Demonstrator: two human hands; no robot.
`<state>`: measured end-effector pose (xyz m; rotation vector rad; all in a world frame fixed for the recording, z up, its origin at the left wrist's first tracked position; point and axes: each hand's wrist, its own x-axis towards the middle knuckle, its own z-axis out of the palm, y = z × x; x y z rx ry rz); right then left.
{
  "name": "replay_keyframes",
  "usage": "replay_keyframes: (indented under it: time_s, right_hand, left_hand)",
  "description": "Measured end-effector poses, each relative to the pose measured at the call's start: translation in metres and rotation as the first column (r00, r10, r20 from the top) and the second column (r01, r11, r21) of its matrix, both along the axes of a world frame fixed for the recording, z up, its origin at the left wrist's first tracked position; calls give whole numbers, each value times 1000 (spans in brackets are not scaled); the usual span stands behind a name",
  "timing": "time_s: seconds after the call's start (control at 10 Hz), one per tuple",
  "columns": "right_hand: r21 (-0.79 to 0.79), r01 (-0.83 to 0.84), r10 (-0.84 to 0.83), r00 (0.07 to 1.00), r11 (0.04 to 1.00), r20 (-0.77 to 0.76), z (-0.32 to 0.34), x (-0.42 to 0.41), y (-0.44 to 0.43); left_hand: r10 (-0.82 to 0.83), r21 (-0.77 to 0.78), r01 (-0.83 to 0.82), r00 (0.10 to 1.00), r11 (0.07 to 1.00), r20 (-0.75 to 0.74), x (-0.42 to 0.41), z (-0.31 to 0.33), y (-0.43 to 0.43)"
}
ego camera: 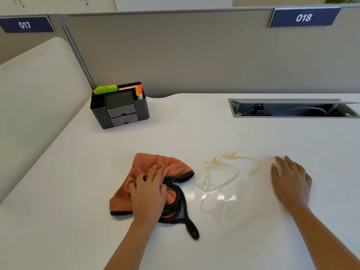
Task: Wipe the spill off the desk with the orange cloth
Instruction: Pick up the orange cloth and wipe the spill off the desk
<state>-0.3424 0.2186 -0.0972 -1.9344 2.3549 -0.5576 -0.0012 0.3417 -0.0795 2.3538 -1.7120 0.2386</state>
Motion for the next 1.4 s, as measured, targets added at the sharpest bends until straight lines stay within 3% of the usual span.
replay_keyframes:
  time_s: [0.2, 0.3, 0.5, 0.6, 0.8, 0.9, 1.1, 1.2, 1.4]
  right_hand:
    - [4, 6, -6, 1000, 1000, -12, -2, 1, -2]
    - [3, 0, 0, 1000, 1000, -18, -3, 2, -3]
    - [0, -8, 8, 1000, 1000, -26, -4, 1, -1]
    - [-4, -8, 8, 1000, 1000, -21, -3, 0, 0]
    - [-1, -5, 5, 1000, 1000, -20, -3, 1, -1]
    - [-10, -1, 1, 1000, 1000, -23, -4, 2, -2]
    - [-22, -8, 8, 1000, 1000, -29, -6, 2, -2]
    - [-25, -17, 16, 1000, 1000, -16, -5, 2, -1]
    - [-18, -18, 17, 1000, 1000, -8, -4, 0, 1]
  left_hand:
    - [180, 64, -177, 982, 982, -51, 32, 10, -44]
    - [131, 76, -126, 989, 989, -65, 15, 10, -69]
    - [-159, 31, 157, 986, 987, 42, -62, 3, -42]
    - [-172, -27, 171, 985, 985, -17, -62, -1, -3]
    - [89, -131, -92, 996, 987, -31, -5, 2, 3]
    - [94, -32, -96, 993, 995, -69, 10, 5, -29]
    - [-102, -42, 103, 995, 994, 21, -53, -2, -27]
    - [-190, -58, 187, 981, 981, -49, -85, -4, 5]
    - [-113, -145, 105, 993, 984, -45, -58, -8, 48]
